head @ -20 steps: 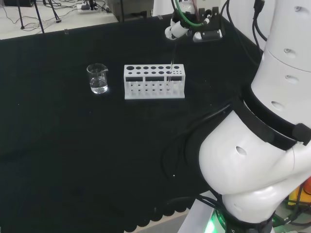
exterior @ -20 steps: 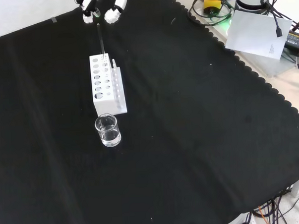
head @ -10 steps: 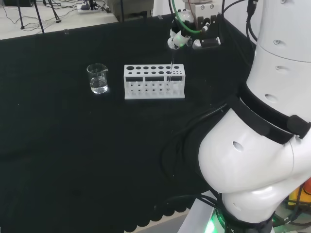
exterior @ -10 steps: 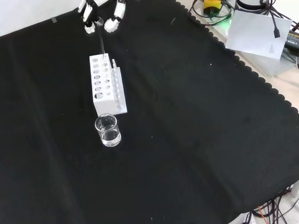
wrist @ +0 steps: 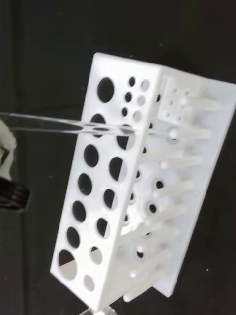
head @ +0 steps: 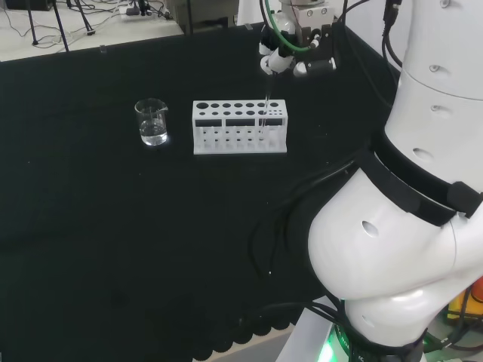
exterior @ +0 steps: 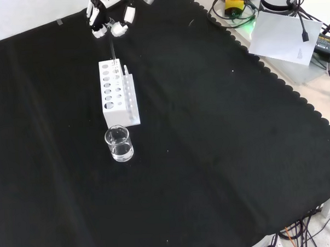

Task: Take the glass rod from the white test tube rack.

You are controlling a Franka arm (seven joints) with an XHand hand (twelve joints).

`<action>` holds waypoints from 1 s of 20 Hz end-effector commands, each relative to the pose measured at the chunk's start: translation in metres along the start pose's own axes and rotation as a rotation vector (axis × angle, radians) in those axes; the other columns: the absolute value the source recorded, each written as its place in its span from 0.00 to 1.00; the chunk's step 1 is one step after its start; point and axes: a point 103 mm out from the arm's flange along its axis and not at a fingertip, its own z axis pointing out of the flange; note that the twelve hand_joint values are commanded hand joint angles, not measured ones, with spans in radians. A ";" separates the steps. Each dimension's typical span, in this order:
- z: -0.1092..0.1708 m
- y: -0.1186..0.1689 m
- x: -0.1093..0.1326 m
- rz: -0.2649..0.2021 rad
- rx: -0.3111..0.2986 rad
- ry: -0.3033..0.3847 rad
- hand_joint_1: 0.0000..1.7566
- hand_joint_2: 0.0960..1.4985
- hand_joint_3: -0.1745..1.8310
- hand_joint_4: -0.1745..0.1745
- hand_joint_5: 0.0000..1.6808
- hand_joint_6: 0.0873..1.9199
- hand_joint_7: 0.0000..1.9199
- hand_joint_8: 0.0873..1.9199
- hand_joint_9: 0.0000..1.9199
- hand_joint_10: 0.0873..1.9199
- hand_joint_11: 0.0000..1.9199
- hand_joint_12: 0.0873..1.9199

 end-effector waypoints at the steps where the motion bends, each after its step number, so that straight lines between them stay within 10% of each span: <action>1: -0.002 0.001 0.007 -0.035 -0.072 0.017 0.68 0.60 0.29 0.00 0.51 0.51 0.54 0.49 0.80 0.36 0.53 0.55; 3: -0.001 0.001 0.008 -0.035 -0.084 -0.009 0.71 0.64 0.21 0.00 0.55 0.49 0.56 0.50 0.82 0.38 0.59 0.50; 9: -0.001 -0.003 0.005 -0.027 -0.122 -0.027 0.74 0.45 0.42 0.00 0.60 0.44 0.63 0.51 0.84 0.40 0.66 0.41; 12: -0.013 -0.006 0.009 -0.026 -0.238 -0.025 0.75 0.39 0.48 0.00 0.66 0.37 0.66 0.49 0.87 0.37 0.70 0.38; 20: -0.063 -0.021 0.013 -0.063 -0.306 0.006 0.75 0.34 0.51 0.00 0.74 0.25 0.68 0.49 0.90 0.35 0.72 0.42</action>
